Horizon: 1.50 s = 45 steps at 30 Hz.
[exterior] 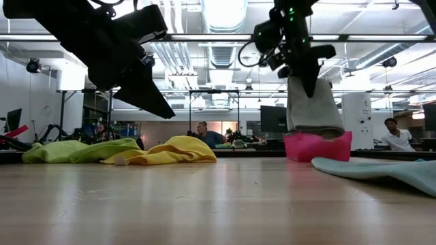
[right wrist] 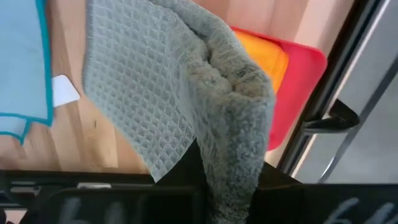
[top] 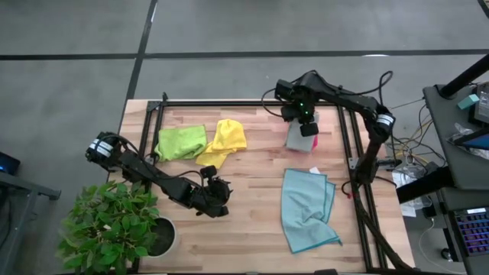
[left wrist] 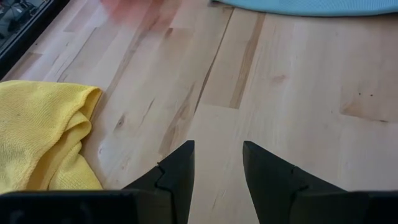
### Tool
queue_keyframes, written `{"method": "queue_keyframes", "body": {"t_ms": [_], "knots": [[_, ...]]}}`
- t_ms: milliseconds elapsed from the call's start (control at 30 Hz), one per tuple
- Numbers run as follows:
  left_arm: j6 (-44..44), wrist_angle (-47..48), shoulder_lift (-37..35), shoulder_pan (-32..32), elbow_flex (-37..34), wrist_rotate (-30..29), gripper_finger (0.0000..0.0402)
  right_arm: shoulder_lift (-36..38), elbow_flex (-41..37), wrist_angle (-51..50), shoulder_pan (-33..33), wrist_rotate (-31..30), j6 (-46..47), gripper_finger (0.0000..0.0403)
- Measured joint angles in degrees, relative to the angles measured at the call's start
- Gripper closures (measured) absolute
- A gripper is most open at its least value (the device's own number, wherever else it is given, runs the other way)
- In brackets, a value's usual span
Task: Fold microfiber towels
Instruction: Put the folded gray microfiber towel into the red bin
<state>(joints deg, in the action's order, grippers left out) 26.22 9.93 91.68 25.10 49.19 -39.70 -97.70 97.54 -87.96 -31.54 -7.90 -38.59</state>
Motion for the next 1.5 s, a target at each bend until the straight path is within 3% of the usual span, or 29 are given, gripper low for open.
{"method": "queue_keyframes", "body": {"t_ms": [200,833,1267,1500], "knots": [[0.0,0.0,0.0,0.0,0.0,0.0,0.0281,-3.0,0.0,0.6,-1.4,-6.7,-0.3,0.0385],[0.0,0.0,0.0,0.0,0.0,-0.1,0.0281,-7.6,-0.5,6.9,-3.1,-7.5,-8.9,0.0385],[0.0,0.0,0.0,0.0,0.0,-0.1,0.0281,-10.5,-0.8,6.4,-5.3,-8.2,-0.8,0.0385],[0.0,0.0,0.0,0.0,0.0,-0.1,0.0281,-10.5,-0.7,8.1,-6.0,-8.2,4.5,0.0360]]}}
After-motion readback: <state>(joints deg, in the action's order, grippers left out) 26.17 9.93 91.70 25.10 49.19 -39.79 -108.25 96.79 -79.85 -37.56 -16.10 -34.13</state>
